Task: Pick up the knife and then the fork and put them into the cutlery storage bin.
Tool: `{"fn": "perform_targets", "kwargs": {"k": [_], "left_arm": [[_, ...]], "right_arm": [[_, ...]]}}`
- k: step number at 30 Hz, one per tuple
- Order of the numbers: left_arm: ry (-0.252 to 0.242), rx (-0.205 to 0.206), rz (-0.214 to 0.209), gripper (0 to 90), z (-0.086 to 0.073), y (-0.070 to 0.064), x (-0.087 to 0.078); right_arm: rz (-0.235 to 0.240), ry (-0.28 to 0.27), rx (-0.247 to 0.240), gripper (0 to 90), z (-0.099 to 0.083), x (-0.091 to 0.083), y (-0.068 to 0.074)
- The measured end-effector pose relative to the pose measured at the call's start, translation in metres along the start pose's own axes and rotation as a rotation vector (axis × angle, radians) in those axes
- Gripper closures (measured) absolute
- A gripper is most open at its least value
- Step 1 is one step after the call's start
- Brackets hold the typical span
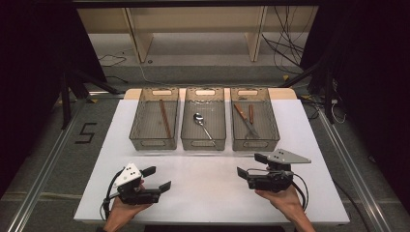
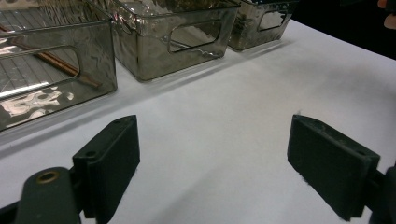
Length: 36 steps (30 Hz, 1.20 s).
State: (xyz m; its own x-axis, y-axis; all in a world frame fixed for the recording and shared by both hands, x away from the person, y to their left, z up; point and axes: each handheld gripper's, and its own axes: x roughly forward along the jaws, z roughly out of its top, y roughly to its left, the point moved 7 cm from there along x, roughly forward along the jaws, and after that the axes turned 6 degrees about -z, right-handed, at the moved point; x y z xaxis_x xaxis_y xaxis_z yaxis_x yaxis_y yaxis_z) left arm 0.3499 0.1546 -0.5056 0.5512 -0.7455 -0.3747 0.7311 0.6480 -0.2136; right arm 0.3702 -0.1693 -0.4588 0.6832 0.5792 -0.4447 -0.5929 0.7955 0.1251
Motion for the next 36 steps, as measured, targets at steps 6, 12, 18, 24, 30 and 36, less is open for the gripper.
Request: {"fn": "perform_targets", "kwargs": {"k": [6, 12, 18, 24, 30, 36], "left_arm": [[-0.002, 0.000, -0.007, 16.7, 0.000, -0.001, -0.001], [-0.008, -0.006, -0.018, 16.6, 0.000, -0.002, -0.001], [-0.008, -0.008, -0.022, 16.6, 0.000, -0.003, 0.000], [-0.003, -0.006, -0.024, 16.6, 0.000, -0.003, 0.000], [-0.001, -0.005, -0.024, 16.3, 0.000, -0.003, 0.000], [0.003, -0.008, -0.025, 16.3, -0.001, -0.003, 0.001]], "right_arm": [[0.000, -0.017, -0.003, 16.0, -0.015, -0.002, 0.000], [-0.006, -0.036, -0.014, 16.0, -0.033, -0.008, 0.001], [-0.033, -0.050, -0.016, 16.1, -0.042, -0.015, -0.004], [-0.032, -0.068, -0.009, 16.0, -0.041, -0.018, -0.005], [-0.028, -0.065, -0.002, 16.0, -0.042, -0.016, -0.006], [-0.046, -0.073, 0.017, 16.1, -0.042, -0.016, -0.011]]}}
